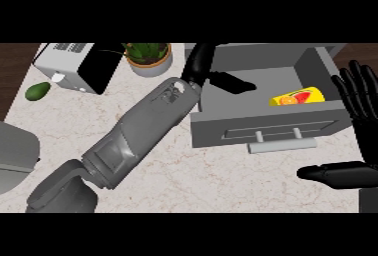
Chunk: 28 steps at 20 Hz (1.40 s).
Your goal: Pick up the cup, place it into the drawer and close the drawer
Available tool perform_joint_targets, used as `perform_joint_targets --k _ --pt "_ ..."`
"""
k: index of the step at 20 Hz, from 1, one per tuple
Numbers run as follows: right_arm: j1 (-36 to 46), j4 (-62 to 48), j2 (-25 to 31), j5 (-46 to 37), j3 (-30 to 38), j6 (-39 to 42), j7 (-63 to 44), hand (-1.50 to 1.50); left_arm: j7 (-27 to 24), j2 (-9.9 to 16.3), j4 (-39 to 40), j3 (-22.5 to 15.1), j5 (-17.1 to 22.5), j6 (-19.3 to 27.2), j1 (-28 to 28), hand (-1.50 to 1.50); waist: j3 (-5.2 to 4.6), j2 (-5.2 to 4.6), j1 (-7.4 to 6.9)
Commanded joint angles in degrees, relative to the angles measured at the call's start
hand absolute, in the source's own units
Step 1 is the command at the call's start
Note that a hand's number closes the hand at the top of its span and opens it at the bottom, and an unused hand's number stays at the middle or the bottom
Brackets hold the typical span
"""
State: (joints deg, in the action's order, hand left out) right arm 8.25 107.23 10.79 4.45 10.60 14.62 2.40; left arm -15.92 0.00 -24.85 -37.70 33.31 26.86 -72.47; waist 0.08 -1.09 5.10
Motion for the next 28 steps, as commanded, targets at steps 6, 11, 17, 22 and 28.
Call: perform_joint_targets --k 6,11,17,22,28 --pt "-3.05 1.38 -0.90 11.44 -0.36 6.71 -1.70 1.50 -5.55 0.00 -4.47 1.92 4.34 1.83 -1.93 -1.50 -0.04 0.49 -1.60" --pt "-5.79 6.59 4.95 8.43 0.02 10.90 -2.09 1.50 -7.21 0.00 -8.91 2.27 5.64 4.37 2.13 -1.50 -0.06 0.92 -2.92" --pt "-4.03 7.62 7.91 1.55 -2.77 11.66 -5.41 1.50 -3.97 3.19 -10.16 8.40 5.49 0.54 0.69 -1.50 -0.11 1.15 -5.26" --pt "-8.44 11.28 6.57 -9.13 -5.53 8.80 -4.69 1.50 1.40 10.39 -18.57 9.19 4.94 -0.10 4.89 -1.50 -0.10 1.48 -5.89" --pt "-2.82 4.14 4.73 -19.26 -9.32 4.49 -4.33 1.50 4.60 16.33 -29.41 11.79 4.86 -0.36 11.36 -1.50 -0.08 1.35 -6.59"
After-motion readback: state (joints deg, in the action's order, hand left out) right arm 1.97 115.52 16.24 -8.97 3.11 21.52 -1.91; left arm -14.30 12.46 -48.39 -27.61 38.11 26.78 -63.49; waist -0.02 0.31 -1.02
